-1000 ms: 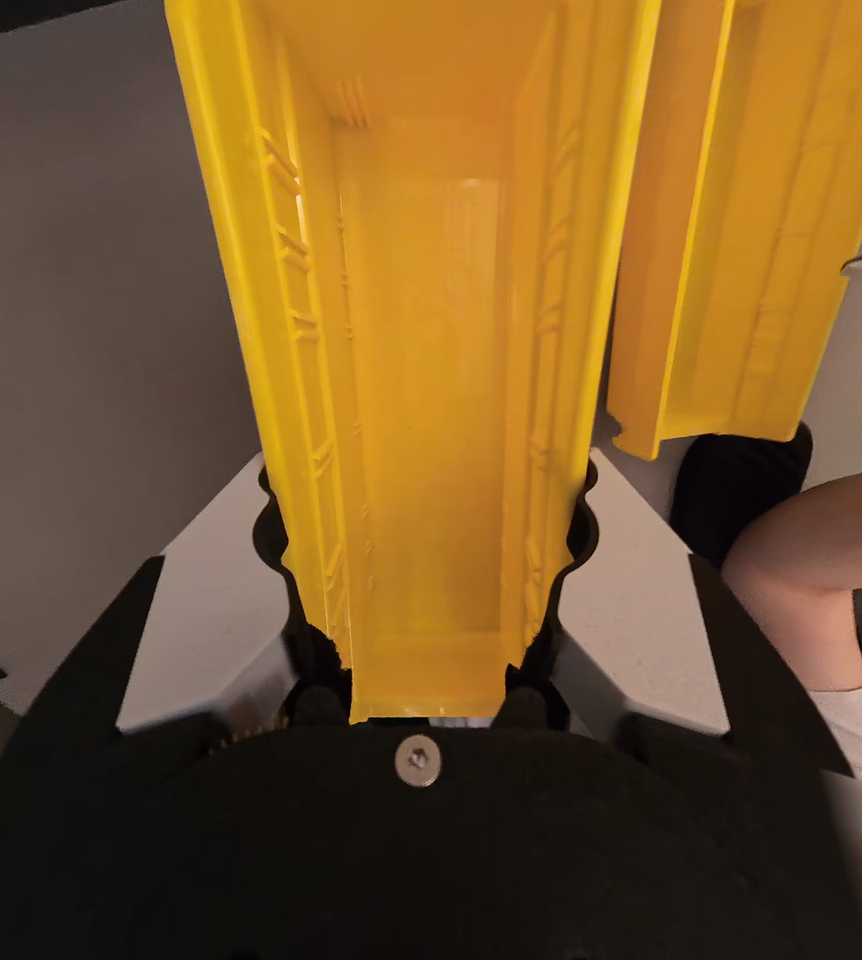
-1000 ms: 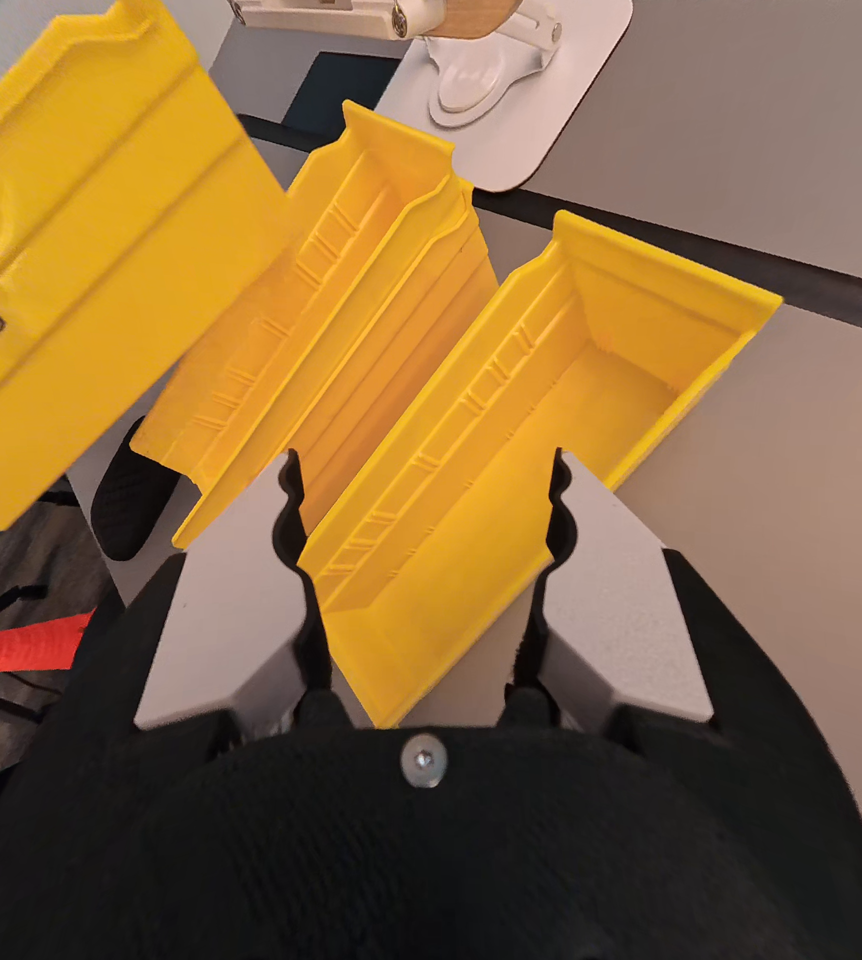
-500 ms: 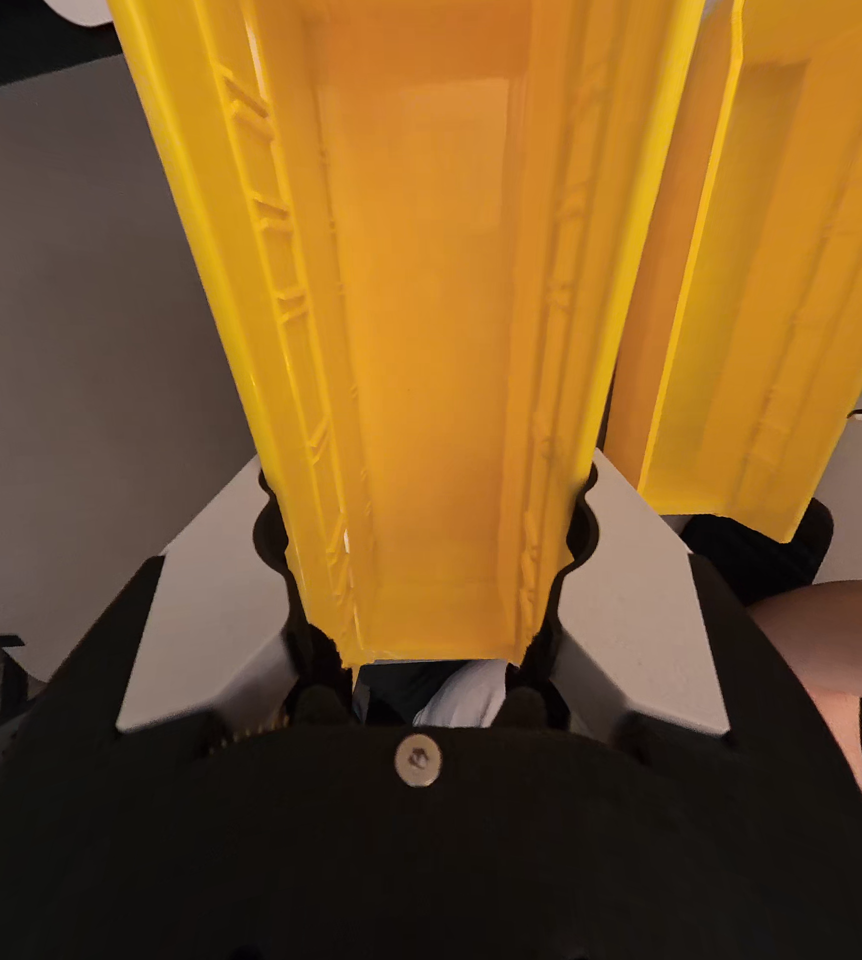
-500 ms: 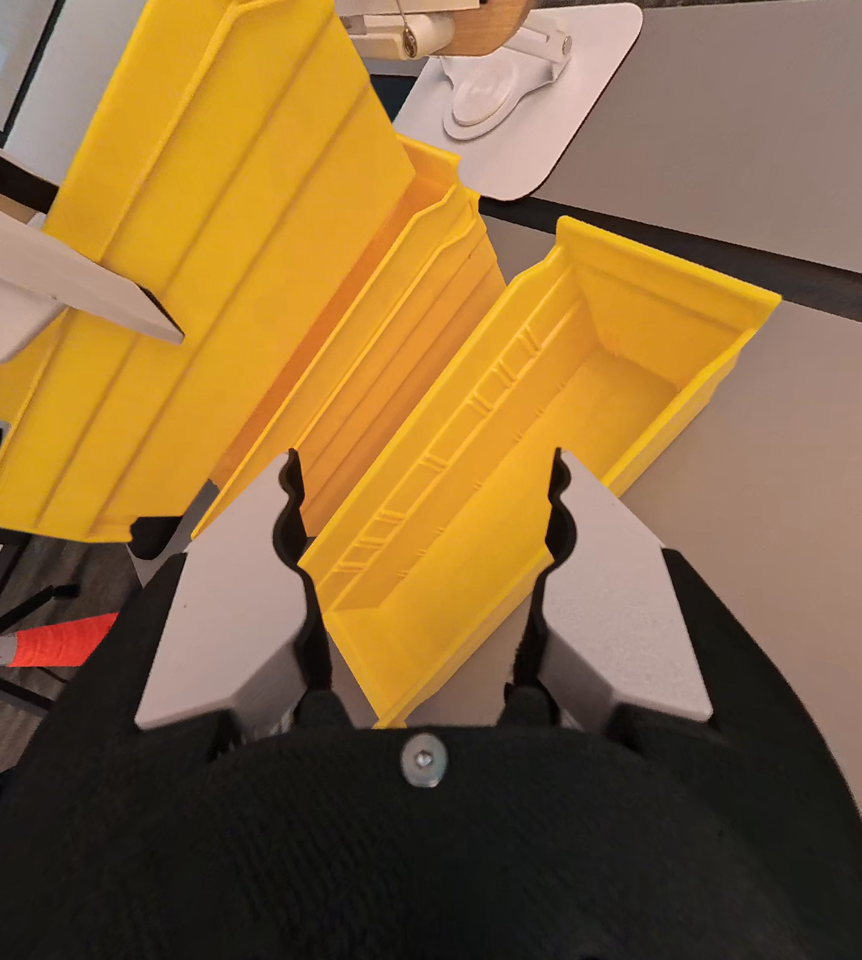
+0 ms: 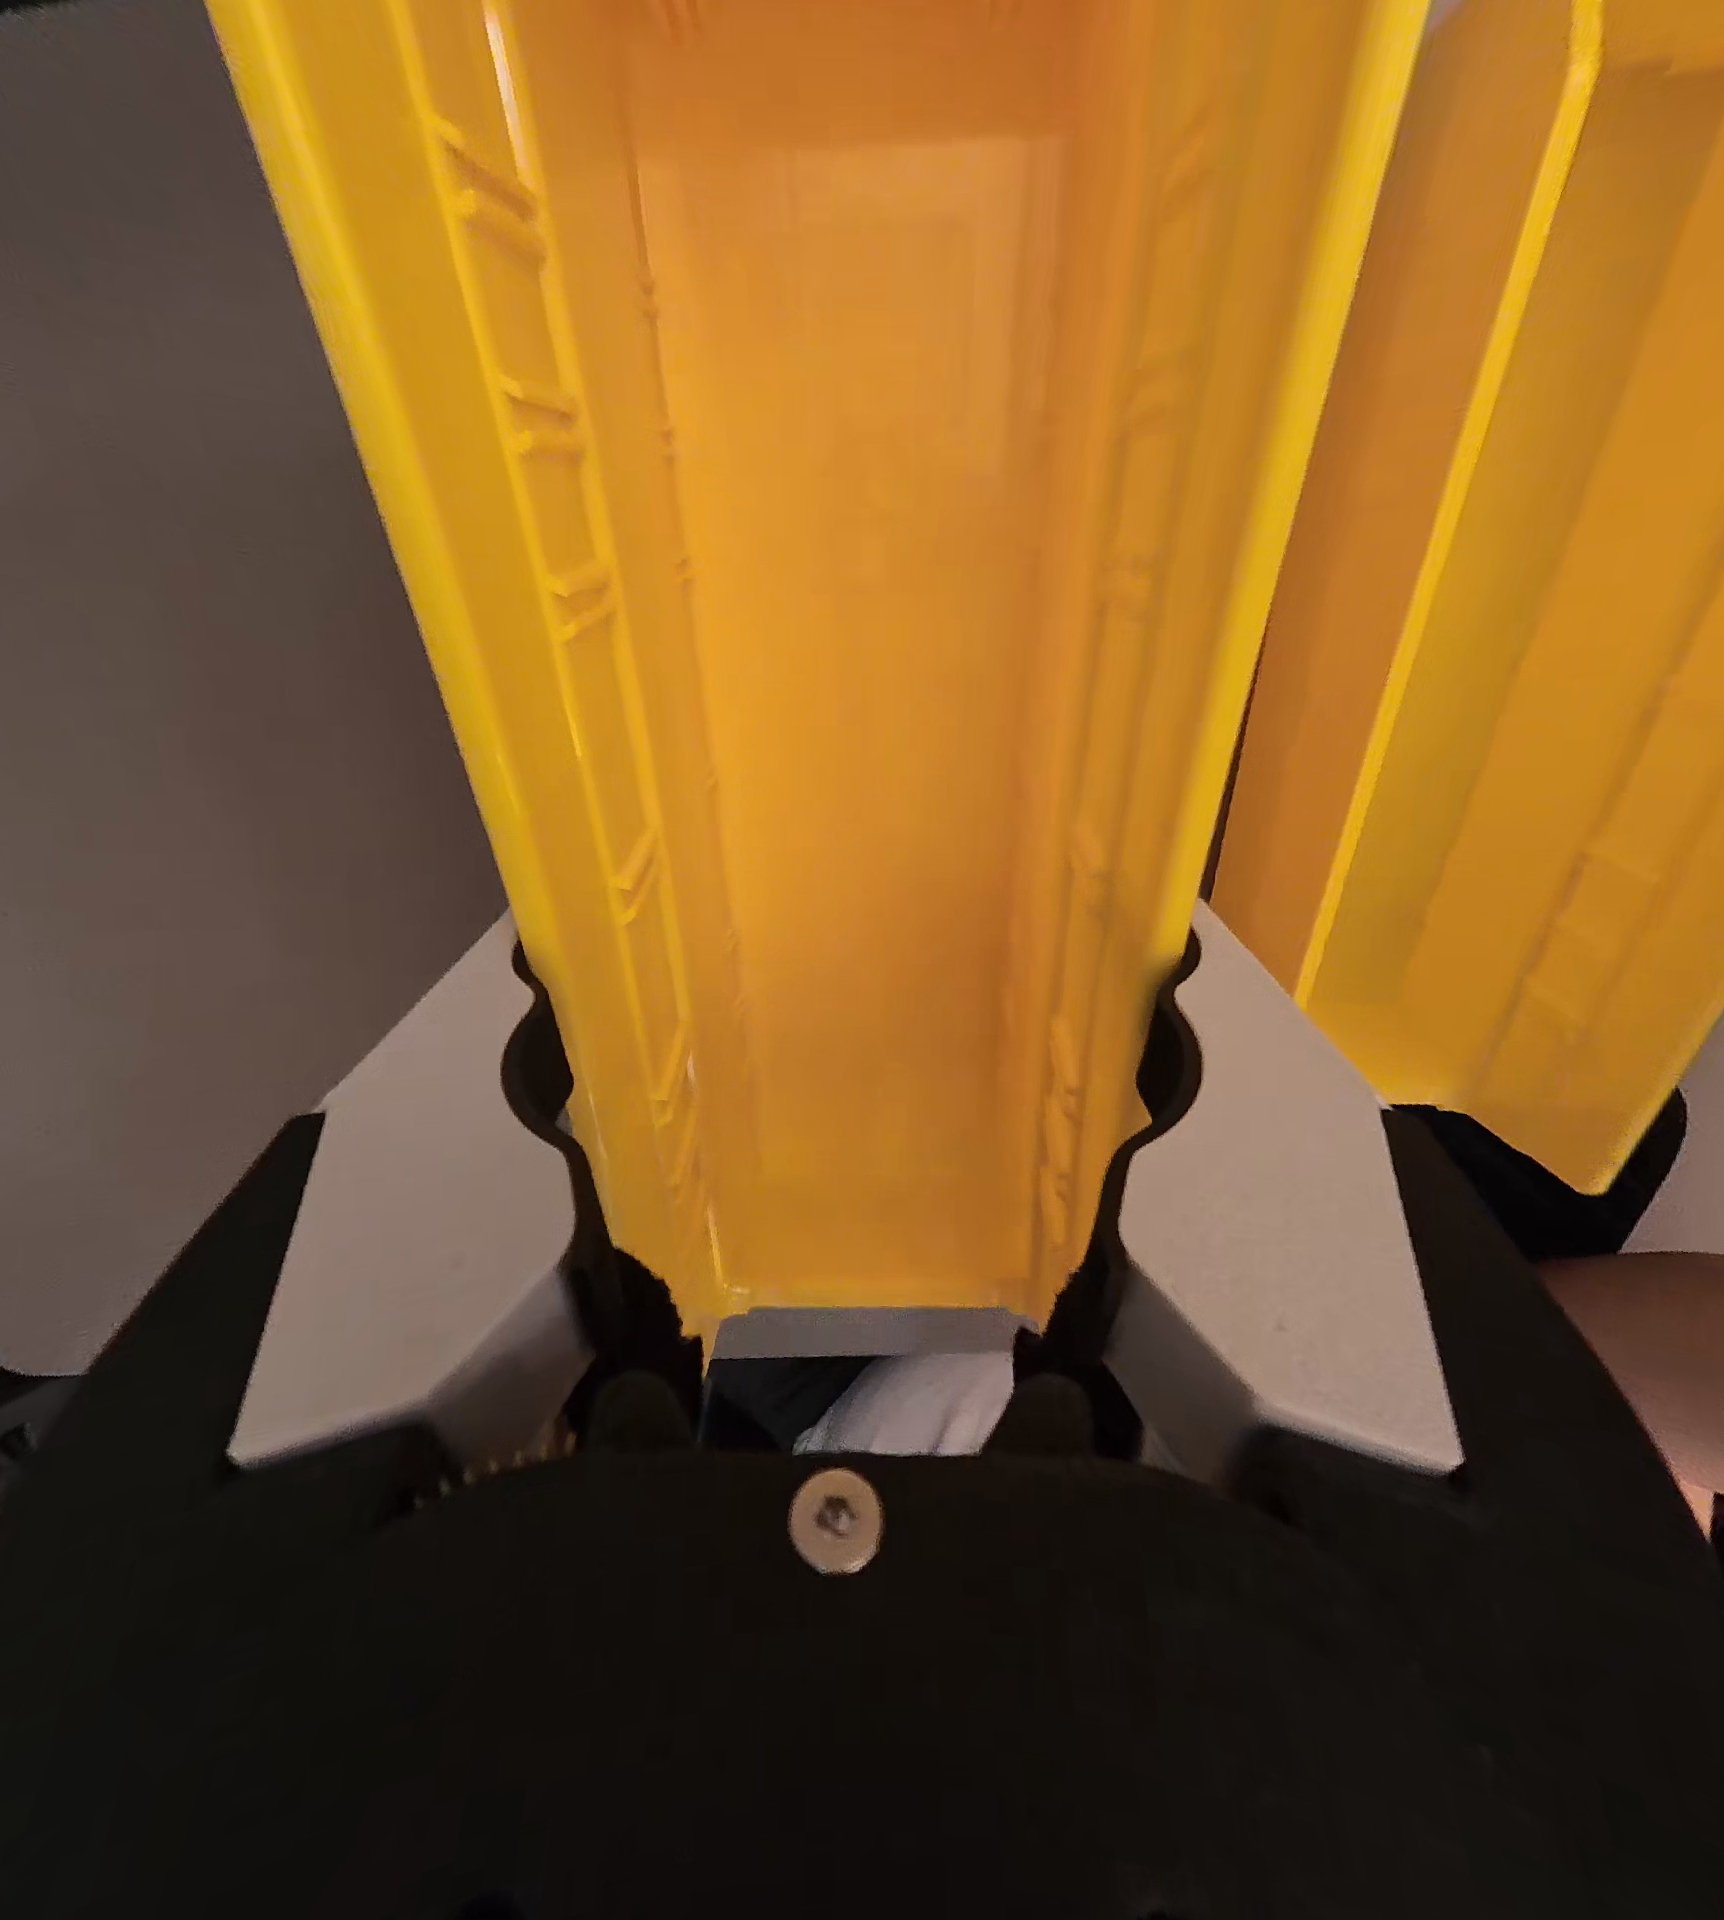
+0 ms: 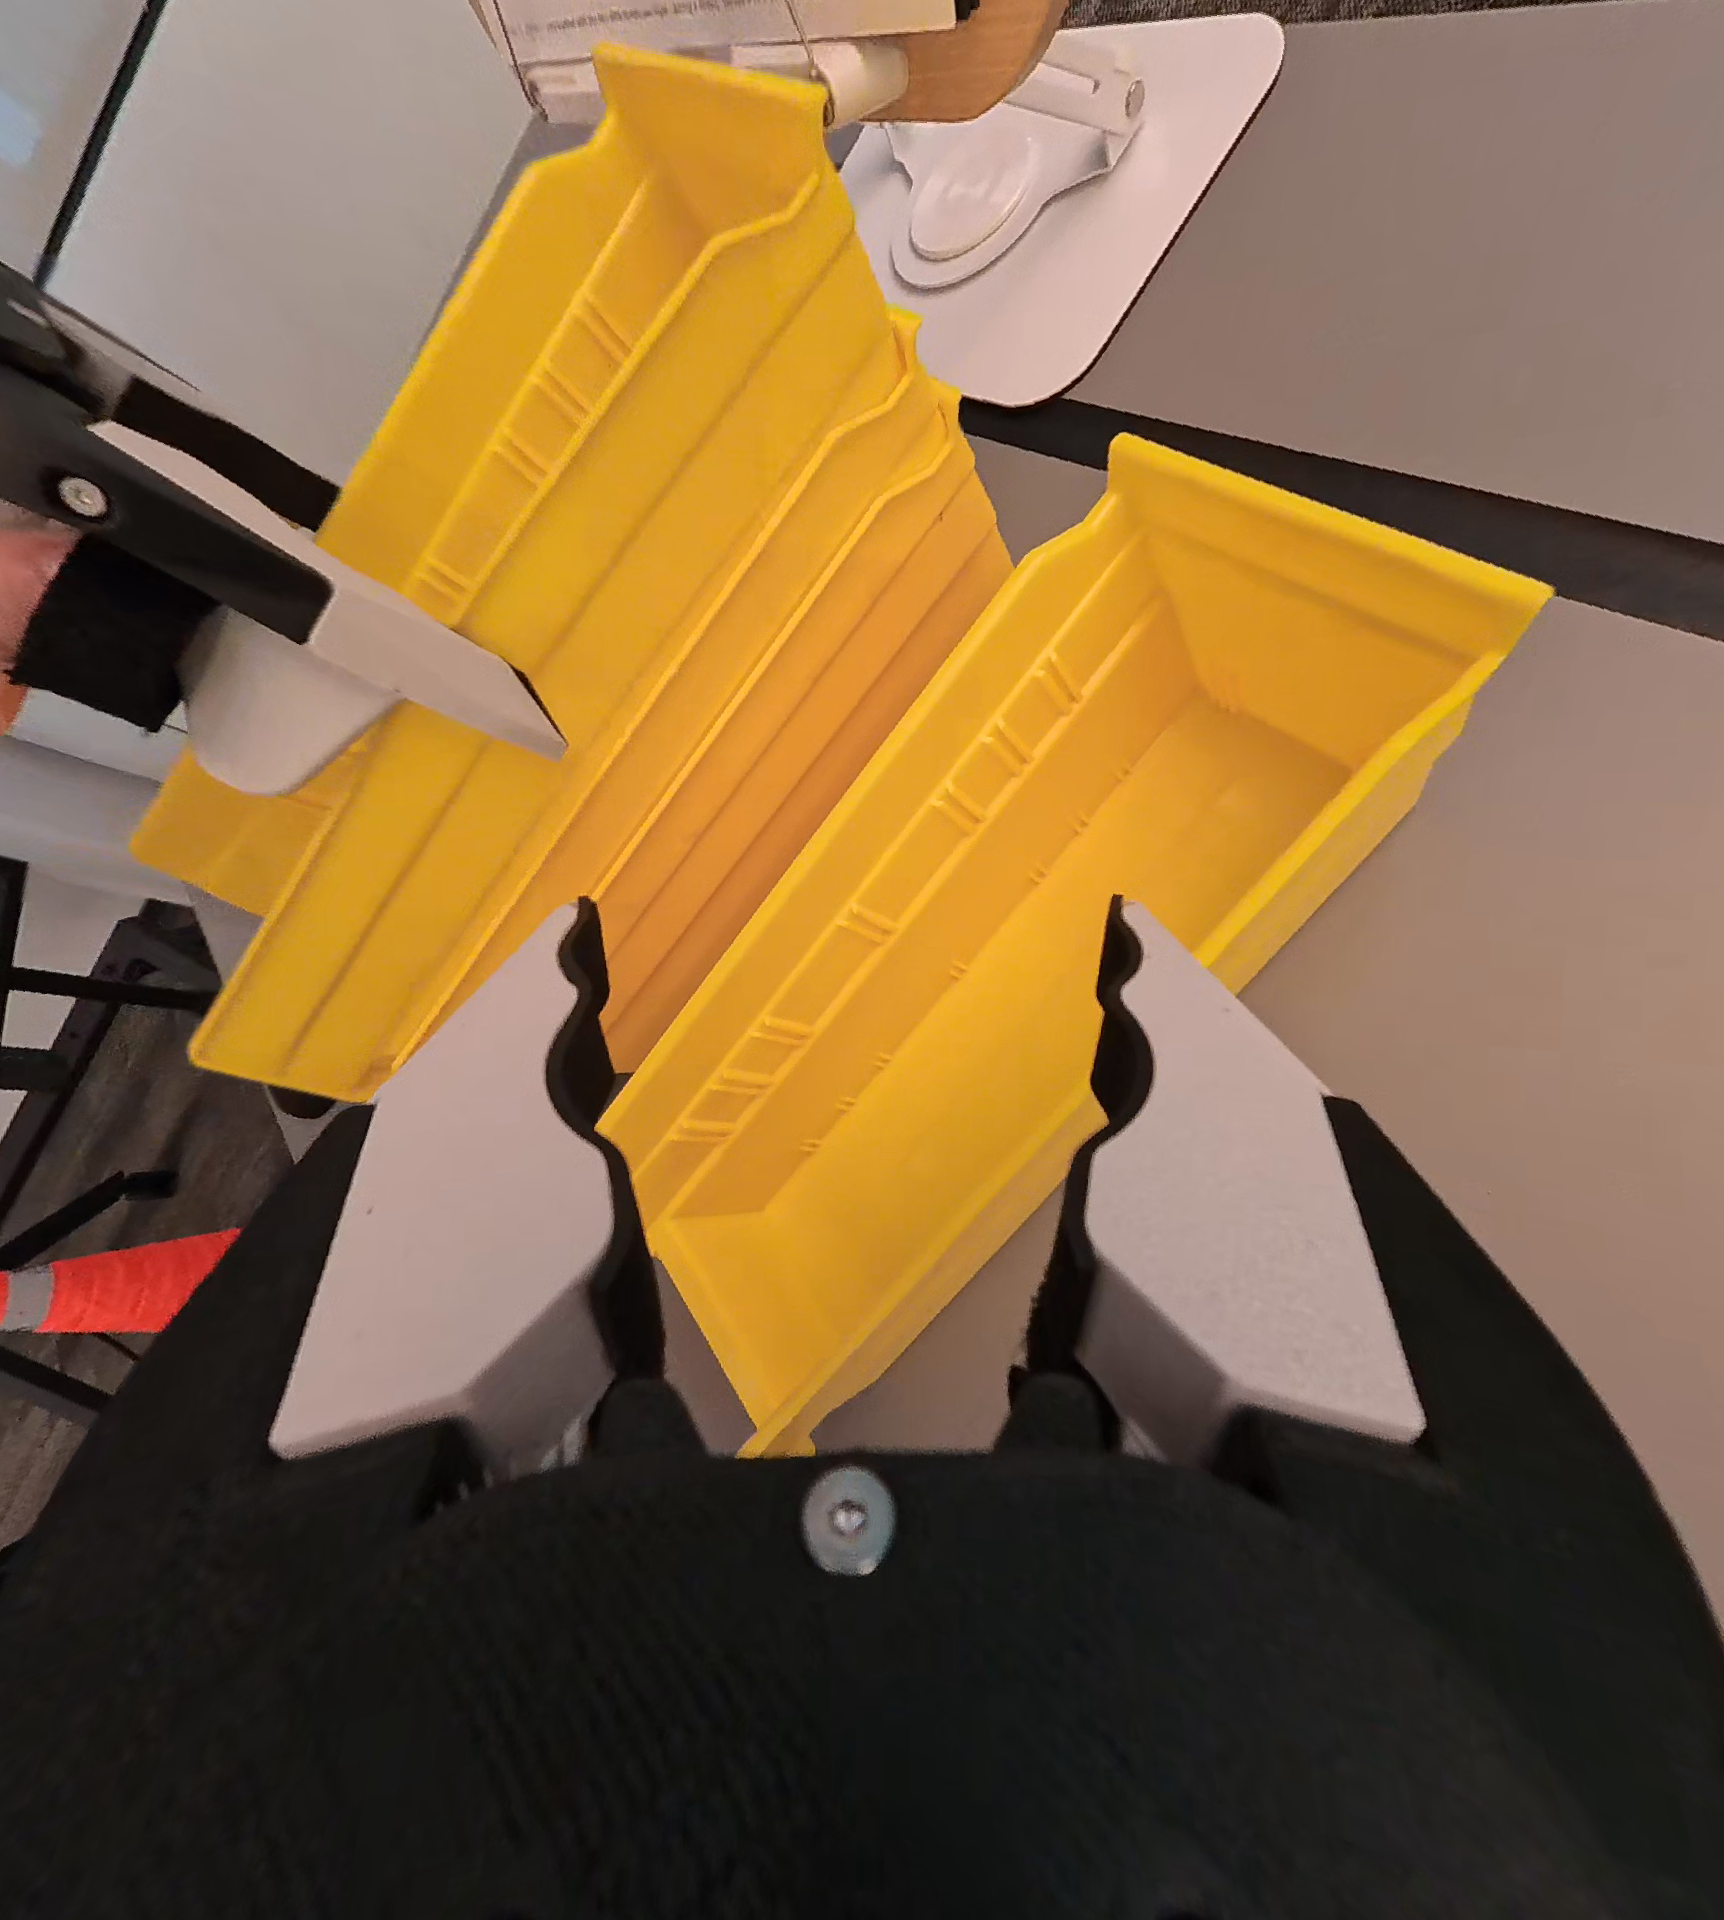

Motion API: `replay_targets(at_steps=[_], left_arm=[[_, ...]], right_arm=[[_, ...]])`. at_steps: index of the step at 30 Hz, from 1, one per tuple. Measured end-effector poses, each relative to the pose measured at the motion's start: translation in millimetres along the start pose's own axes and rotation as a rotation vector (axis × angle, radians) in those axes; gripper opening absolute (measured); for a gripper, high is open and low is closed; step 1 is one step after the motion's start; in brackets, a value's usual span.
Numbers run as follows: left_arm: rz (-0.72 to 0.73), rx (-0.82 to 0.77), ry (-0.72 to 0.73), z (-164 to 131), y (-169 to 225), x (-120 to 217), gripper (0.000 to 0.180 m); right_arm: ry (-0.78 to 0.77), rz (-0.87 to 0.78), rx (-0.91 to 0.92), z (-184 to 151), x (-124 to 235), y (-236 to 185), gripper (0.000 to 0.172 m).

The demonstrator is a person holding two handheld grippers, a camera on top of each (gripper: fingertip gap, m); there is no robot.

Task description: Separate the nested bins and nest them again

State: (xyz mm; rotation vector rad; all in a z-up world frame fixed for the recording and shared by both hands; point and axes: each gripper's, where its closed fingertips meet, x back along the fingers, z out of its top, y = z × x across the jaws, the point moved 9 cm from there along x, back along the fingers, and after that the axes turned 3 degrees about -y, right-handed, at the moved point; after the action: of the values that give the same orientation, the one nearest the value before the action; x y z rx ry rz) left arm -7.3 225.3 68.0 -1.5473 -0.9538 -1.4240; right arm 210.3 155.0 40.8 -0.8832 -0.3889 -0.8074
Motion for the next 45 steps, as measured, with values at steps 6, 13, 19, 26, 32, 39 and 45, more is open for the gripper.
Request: replay_targets(at_steps=[6,13,19,26,32,39,45], left_arm=[[-0.013,-0.006,-0.002,0,-1,-18,0.115],[-0.040,-0.002,-0.030,0,-2,-31,0.130],[-0.153,-0.032,-0.006,-7,-9,-4,0.149],[-0.231,-0.248,0.497,-39,-40,62,0.143],[-0.296,-0.317,1.201,-101,-117,87,0.116],[-0.528,-0.350,1.733,-134,-175,76,0.087],[-0.587,-0.446,1.742,-118,-194,87,0.076]], right_arm=[[-0.004,-0.003,-0.009,-1,-1,2,0.096],[-0.023,-0.020,-0.009,-1,-6,3,0.096],[-0.041,-0.077,-0.025,-2,-7,8,0.096],[0.004,-0.176,-0.023,3,-5,0,0.094],[0.139,-0.291,0.081,18,3,-23,0.091],[0.424,-0.675,0.337,23,45,-85,0.100],[0.328,-0.710,0.262,0,32,-96,0.124]])
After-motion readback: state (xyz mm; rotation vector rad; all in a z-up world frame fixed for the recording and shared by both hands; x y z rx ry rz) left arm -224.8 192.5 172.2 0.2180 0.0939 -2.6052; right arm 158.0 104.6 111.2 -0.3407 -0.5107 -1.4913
